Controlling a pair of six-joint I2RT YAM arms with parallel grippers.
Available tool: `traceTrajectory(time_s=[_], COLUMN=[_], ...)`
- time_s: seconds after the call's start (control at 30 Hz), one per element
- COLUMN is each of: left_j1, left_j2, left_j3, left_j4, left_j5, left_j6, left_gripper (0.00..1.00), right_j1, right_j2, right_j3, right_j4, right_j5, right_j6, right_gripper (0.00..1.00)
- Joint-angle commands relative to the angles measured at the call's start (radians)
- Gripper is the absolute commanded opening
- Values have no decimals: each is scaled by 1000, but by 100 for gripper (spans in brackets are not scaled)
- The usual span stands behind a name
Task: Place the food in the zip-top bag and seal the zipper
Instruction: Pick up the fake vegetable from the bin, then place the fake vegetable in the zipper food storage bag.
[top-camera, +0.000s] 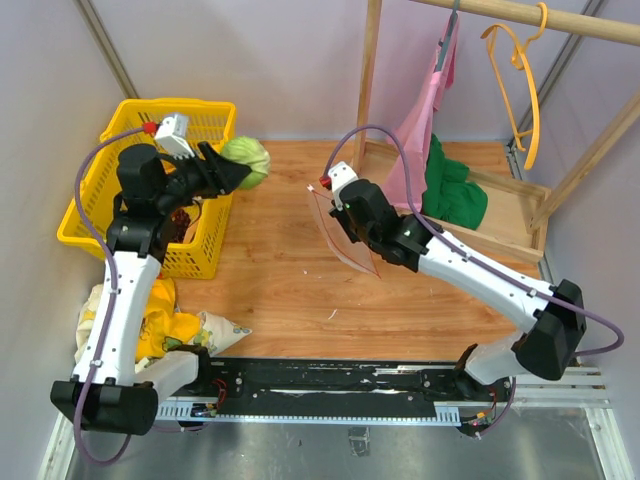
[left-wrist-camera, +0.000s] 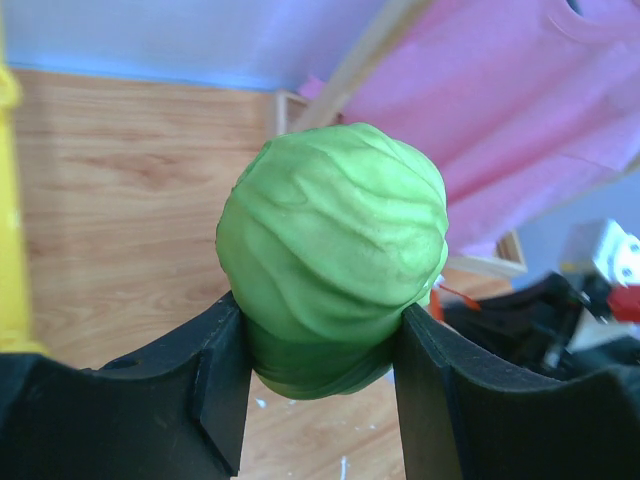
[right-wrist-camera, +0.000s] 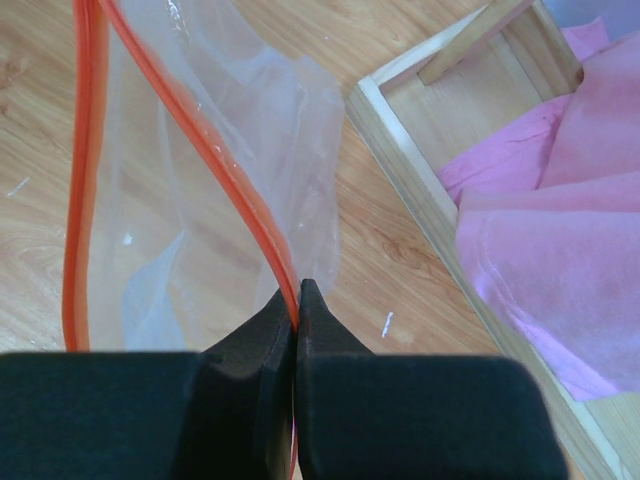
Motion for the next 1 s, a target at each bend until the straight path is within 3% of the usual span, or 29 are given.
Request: traceTrajectory(time_s=[0.0,0.33,0.6,0.97], left_j1=[-98,-258,-323,-458], left_j2=[-42,-121,-162,-36], left_j3=[-65,-294,-430,-390], left_j4=[87,217,287,100], left_j5=[60,47,22,-299], left_j6=[-41,-123,-186,-162], left_gripper=[24,20,17,12], right_j1=[14,13,7,1], right_j2=[44,152,217,198], right_j3=[61,107,125,114], right_j4=[-19,9,40,51], right_j5=[-8,-108,-156,-160], right_j6=[41,101,157,179], right_gripper=[1,1,1,1])
